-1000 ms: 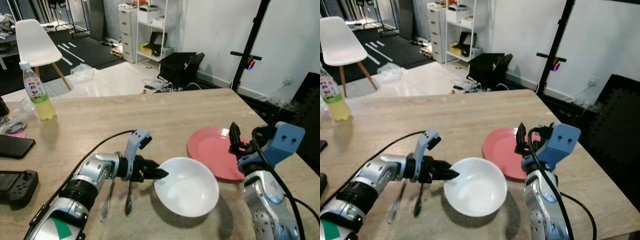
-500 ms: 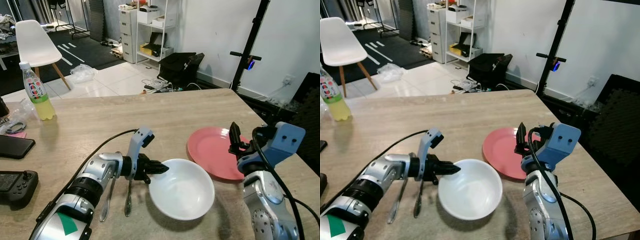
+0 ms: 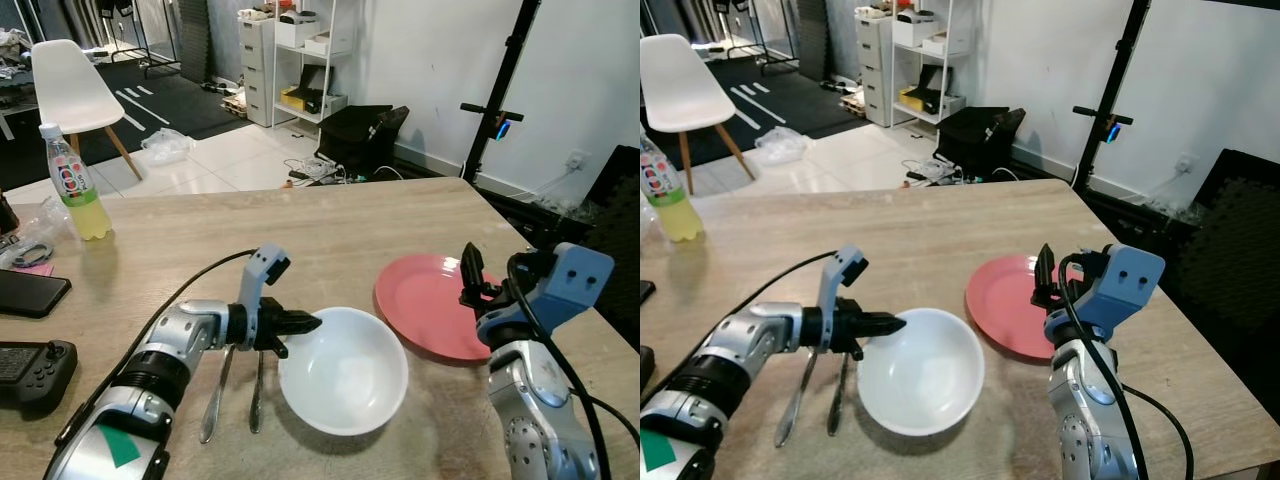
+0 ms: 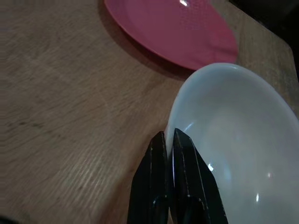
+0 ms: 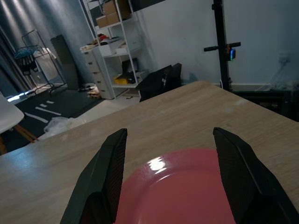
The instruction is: Setting the table
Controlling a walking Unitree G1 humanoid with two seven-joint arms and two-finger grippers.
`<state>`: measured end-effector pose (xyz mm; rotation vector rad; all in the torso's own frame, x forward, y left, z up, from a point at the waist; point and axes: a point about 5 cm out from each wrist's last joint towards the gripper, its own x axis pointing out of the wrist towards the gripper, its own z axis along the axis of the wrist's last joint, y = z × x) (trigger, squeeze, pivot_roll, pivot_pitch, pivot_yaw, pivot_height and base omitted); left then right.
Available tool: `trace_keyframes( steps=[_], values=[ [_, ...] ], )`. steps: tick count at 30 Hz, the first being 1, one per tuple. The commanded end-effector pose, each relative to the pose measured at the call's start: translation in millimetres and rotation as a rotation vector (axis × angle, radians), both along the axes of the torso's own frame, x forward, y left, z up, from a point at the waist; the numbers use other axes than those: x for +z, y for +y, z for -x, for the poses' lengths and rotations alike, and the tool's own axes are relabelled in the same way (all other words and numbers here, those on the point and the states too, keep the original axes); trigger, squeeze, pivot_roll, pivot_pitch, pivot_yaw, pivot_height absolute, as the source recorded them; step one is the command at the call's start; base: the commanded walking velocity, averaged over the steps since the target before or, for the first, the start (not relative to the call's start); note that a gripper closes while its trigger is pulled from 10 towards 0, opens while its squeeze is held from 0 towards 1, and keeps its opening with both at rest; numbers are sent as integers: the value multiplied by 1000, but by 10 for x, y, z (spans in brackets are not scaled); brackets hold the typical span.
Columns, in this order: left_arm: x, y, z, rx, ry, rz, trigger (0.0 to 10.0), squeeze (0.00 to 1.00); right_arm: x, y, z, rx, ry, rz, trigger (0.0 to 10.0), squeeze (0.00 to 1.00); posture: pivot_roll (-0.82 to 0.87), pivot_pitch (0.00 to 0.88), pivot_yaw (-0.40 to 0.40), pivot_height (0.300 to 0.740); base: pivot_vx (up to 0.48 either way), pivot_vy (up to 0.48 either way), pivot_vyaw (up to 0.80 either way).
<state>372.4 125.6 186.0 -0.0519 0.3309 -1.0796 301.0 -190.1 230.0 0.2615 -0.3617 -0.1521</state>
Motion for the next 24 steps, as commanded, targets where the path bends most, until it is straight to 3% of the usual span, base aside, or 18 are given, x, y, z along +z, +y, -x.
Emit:
trace_keyframes(
  steps=[1, 2, 5, 6, 8, 12, 16, 20, 24],
  values=[
    [-7, 65, 11, 16, 7, -3, 0, 0, 5, -4, 7, -3, -7, -1, 10000, 0, 82, 68, 67, 740, 0, 0, 0],
    [70, 155, -1, 55, -12, 18, 10000, 0, 3, -12, 13, -6, -7, -1, 10000, 0, 80, 68, 71, 740, 0, 0, 0],
    [306, 492, -65, 242, -44, 103, 10000, 0, -9, -32, 31, -14, -5, -1, 10000, 0, 82, 62, 68, 740, 0, 0, 0],
    [306, 492, -65, 242, -44, 103, 10000, 0, -9, -32, 31, -14, -5, -1, 10000, 0, 82, 62, 68, 740, 0, 0, 0],
    [394, 726, -94, 372, -35, 144, 10000, 0, -16, -33, 26, -11, -3, -2, 10000, 0, 93, 59, 56, 740, 0, 0, 0],
    [383, 863, -99, 450, 19, 187, 10000, 0, -16, -14, -5, 4, 0, -2, 10000, 0, 103, 58, 42, 740, 0, 0, 0],
    [258, 739, -92, 431, 80, 199, 10000, 0, 19, 44, -72, 37, -6, 3, 10000, 0, 112, 56, 28, 740, 0, 0, 0],
    [292, 464, -148, 387, 100, 250, 10000, 0, 47, 64, -108, 49, -9, 5, 10000, 0, 114, 64, 19, 740, 0, 0, 0],
    [297, 358, -185, 378, 106, 225, 10000, 0, 46, 71, -103, 49, -9, 5, 10000, 0, 109, 68, 23, 740, 0, 0, 0]
  ],
)
